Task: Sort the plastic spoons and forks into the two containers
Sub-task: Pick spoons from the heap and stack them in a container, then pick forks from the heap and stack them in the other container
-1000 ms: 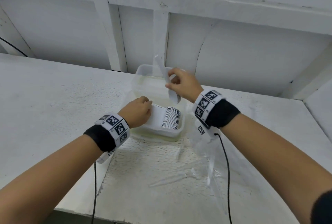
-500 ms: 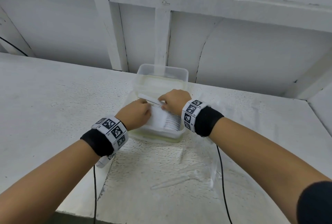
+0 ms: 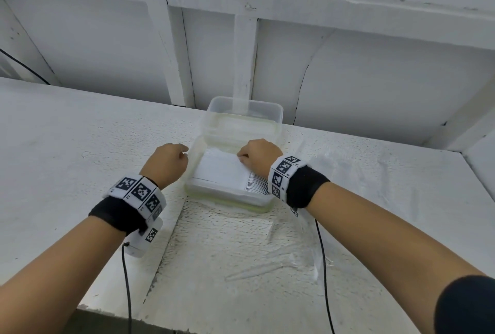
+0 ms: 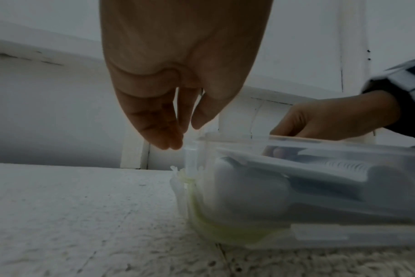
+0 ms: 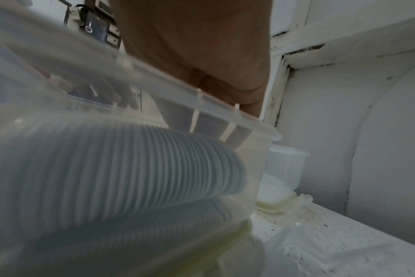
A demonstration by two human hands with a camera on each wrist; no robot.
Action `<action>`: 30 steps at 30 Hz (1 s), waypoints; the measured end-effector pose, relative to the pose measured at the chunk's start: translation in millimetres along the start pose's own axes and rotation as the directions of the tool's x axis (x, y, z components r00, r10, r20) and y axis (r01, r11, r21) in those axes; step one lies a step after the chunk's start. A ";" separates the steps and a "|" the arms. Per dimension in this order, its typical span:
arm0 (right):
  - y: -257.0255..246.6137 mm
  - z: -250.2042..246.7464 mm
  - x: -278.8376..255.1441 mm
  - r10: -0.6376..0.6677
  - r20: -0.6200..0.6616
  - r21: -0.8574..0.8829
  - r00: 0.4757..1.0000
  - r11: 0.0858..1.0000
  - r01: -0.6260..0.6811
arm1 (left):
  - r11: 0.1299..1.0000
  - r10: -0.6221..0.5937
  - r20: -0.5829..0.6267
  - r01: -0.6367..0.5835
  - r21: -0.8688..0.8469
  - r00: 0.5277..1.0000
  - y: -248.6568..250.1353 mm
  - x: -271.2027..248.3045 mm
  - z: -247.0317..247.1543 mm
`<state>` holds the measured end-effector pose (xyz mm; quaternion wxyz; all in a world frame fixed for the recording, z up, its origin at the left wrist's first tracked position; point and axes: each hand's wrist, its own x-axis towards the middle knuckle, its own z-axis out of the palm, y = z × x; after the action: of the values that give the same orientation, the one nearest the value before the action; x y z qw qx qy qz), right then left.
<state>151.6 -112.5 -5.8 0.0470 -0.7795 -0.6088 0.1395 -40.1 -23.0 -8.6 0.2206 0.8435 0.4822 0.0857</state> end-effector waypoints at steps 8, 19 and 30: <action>6.1 -9.5 -11.4 -0.020 0.031 0.077 0.999 0.997 0.018 | 0.998 -0.048 0.003 0.048 -0.043 0.999 6.0 -8.9 -0.1; 49.7 -37.3 -139.1 -0.118 -0.169 0.140 0.978 0.980 0.143 | 0.909 0.348 -0.190 -0.380 -0.168 0.918 79.4 -86.3 23.4; 105.7 18.6 -242.3 0.096 0.103 0.112 0.990 0.988 -0.108 | 0.825 0.276 0.514 -0.475 0.307 0.812 117.3 -142.4 100.5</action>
<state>192.3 -374.3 -10.5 0.0557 -0.7978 -0.5604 0.2151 12.7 -224.6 -34.7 0.1159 0.9470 0.2441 -0.1738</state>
